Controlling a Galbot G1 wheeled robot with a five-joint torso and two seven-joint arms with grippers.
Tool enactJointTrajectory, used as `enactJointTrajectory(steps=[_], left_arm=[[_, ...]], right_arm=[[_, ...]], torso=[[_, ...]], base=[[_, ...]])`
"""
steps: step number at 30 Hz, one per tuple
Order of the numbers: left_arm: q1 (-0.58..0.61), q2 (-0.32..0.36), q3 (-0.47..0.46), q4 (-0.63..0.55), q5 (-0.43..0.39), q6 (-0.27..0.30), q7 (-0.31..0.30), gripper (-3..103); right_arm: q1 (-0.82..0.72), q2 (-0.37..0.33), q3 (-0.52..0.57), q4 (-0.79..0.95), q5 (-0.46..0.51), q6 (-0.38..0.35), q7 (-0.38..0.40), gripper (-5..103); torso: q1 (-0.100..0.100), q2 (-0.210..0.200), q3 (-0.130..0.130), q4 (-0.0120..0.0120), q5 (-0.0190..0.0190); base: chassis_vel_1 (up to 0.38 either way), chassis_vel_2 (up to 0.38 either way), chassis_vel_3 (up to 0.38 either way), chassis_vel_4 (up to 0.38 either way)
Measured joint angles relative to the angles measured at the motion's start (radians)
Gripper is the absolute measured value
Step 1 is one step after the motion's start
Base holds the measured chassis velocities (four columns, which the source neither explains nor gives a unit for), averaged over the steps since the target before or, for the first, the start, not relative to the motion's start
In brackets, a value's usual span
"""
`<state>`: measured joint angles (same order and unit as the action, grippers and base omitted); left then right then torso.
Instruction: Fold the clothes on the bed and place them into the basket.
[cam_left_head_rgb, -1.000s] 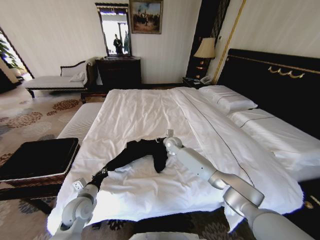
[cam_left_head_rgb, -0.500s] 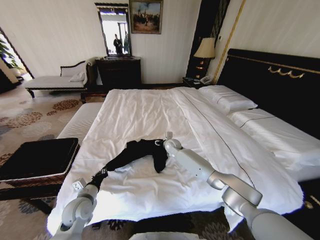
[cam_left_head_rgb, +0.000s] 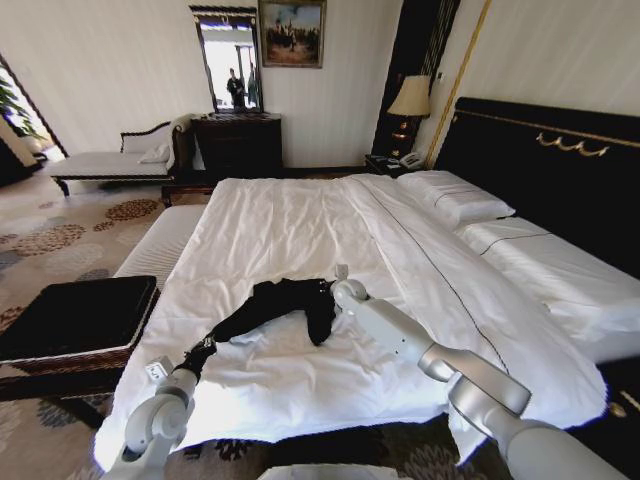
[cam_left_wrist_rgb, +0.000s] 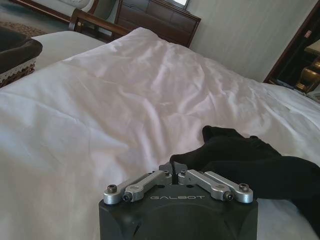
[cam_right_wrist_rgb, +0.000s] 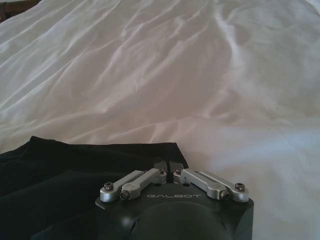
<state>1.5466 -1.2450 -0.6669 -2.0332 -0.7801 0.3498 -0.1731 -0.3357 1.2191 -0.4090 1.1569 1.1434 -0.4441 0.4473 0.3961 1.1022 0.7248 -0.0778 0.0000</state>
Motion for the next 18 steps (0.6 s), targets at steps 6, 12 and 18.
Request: enactJointTrajectory(steps=[6, 12, 18], left_arm=[[0.004, 0.001, -0.002, -0.001, 0.000, 0.000, 0.000, 0], [0.009, 0.003, -0.008, -0.012, 0.000, 0.000, -0.001, 0], [0.014, 0.003, -0.009, -0.019, -0.001, -0.005, -0.001, 0]], right_arm=[[-0.036, -0.039, 0.029, 0.077, -0.005, 0.044, -0.024, 1], [-0.127, -0.131, 0.091, 0.230, -0.037, 0.146, -0.051, 1], [-0.303, -0.232, 0.202, 0.460, -0.102, 0.258, -0.092, 1]], torso=[[0.000, 0.000, 0.000, 0.0000, 0.0000], [0.000, 0.000, 0.000, 0.0001, 0.0001], [0.000, 0.000, 0.000, -0.0001, 0.0000]], base=[[0.000, 0.000, 0.000, 0.000], [0.000, 0.000, 0.000, 0.000], [0.000, 0.000, 0.000, 0.000]])
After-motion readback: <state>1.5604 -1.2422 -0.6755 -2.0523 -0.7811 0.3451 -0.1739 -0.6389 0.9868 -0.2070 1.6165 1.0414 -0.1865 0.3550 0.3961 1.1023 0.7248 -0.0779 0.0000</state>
